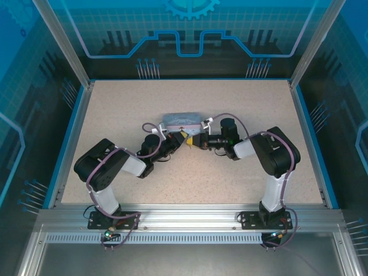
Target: Unlock a padlock with a key
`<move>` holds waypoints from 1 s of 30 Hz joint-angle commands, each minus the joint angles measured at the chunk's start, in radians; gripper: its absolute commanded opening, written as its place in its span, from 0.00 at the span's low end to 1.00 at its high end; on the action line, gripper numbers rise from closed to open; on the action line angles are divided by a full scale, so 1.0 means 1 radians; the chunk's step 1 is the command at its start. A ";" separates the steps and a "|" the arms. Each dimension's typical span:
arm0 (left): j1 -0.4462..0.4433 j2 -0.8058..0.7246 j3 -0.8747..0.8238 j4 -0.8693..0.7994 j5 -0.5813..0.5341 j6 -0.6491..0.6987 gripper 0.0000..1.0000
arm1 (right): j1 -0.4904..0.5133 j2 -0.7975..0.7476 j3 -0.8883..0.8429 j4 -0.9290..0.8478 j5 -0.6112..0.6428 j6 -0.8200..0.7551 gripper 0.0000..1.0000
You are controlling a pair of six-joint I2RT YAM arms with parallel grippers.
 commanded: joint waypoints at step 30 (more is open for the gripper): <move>0.049 -0.049 -0.017 -0.047 0.306 0.136 0.00 | 0.010 -0.219 0.205 -1.172 0.095 -0.875 0.00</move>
